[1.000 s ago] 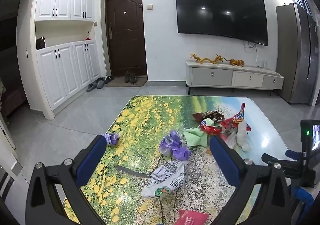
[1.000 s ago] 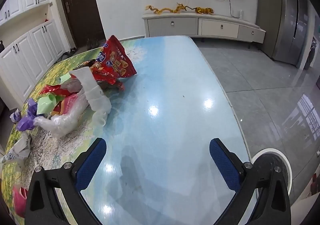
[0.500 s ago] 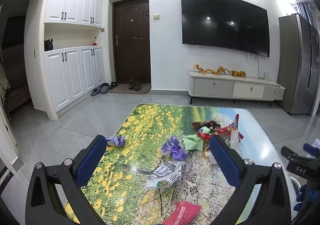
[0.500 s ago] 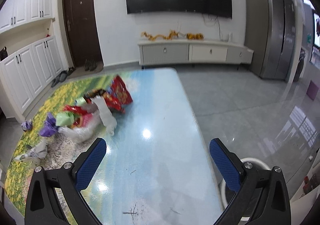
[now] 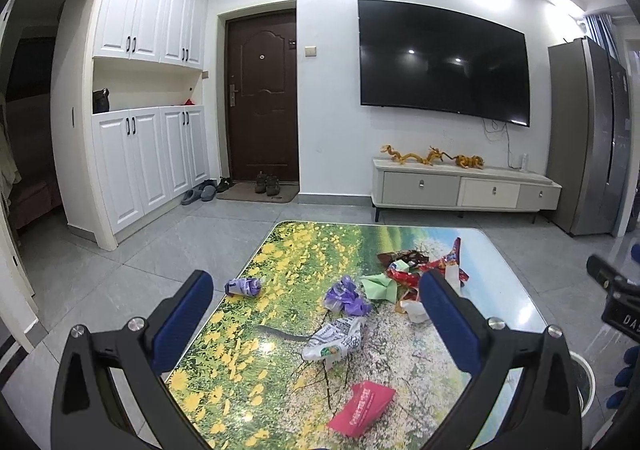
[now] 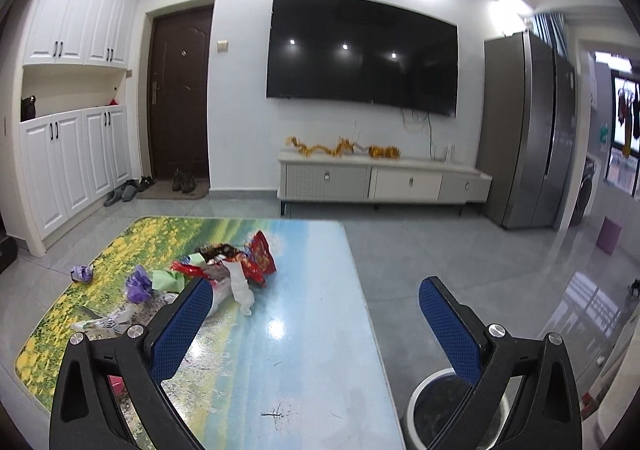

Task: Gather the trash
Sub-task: 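Move both tools toward the trash-covered table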

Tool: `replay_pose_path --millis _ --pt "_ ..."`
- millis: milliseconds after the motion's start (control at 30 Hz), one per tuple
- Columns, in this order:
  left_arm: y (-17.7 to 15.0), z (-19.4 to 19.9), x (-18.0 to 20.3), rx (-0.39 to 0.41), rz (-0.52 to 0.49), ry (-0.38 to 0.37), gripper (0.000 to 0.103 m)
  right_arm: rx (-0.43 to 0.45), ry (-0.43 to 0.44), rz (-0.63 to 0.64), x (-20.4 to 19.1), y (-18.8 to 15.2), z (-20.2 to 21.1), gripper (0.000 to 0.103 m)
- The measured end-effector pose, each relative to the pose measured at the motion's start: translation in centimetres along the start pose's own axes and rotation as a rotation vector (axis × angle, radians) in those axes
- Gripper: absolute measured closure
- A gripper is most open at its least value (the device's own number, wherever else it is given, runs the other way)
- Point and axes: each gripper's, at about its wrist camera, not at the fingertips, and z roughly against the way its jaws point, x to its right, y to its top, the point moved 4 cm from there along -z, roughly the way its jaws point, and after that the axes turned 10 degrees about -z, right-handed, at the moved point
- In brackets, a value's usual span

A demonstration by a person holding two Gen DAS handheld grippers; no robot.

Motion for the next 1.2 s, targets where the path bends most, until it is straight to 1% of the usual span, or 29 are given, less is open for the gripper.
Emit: replay_pose_path --millis 233,300,367,467,600,700,833,1000,1067,1133,1200 --pt "0.7 2.0 -1.7 0.041 0.041 0.010 0.000 0.093 0.009 0.022 -1.2 1.2 3.5 0.000" --pt "0.7 2.3 -2.1 0.039 0.051 0.010 0.000 0.109 0.017 0.024 -1.2 1.5 4.2 0.000" --pt "0.6 2.3 -2.4 0.030 0.059 -0.004 0.000 0.123 0.023 0.025 -1.6 1.7 4.7 0.000" --pt "0.5 2.4 -2.8 0.029 0.072 -0.016 0.000 0.141 0.028 0.018 -1.3 1.6 5.4 0.000" --pt "0.7 2.4 -3.3 0.028 0.089 -0.003 0.000 0.160 0.032 -0.001 -0.8 1.7 5.8 0.000" --pt "0.7 2.3 -3.4 0.034 0.090 0.011 0.000 0.157 0.037 -0.013 -0.5 1.9 5.7 0.000" --pt "0.8 1.8 -3.8 0.033 0.096 0.010 0.000 0.161 0.027 -0.022 0.4 1.6 5.4 0.000" --pt "1.3 1.8 -4.4 0.087 0.107 0.039 0.000 0.156 0.032 -0.036 0.7 1.8 4.6 0.000" --pt "1.5 1.5 -4.6 0.095 0.109 0.043 0.000 0.155 0.031 -0.033 0.8 1.9 4.2 0.000" --pt "1.5 0.9 -4.6 0.081 0.102 0.034 0.000 0.156 0.031 -0.033 1.2 1.7 4.0 0.000" --pt "1.2 -0.2 -4.3 0.038 0.079 0.000 0.000 0.144 0.036 -0.039 1.1 1.4 3.5 0.000"
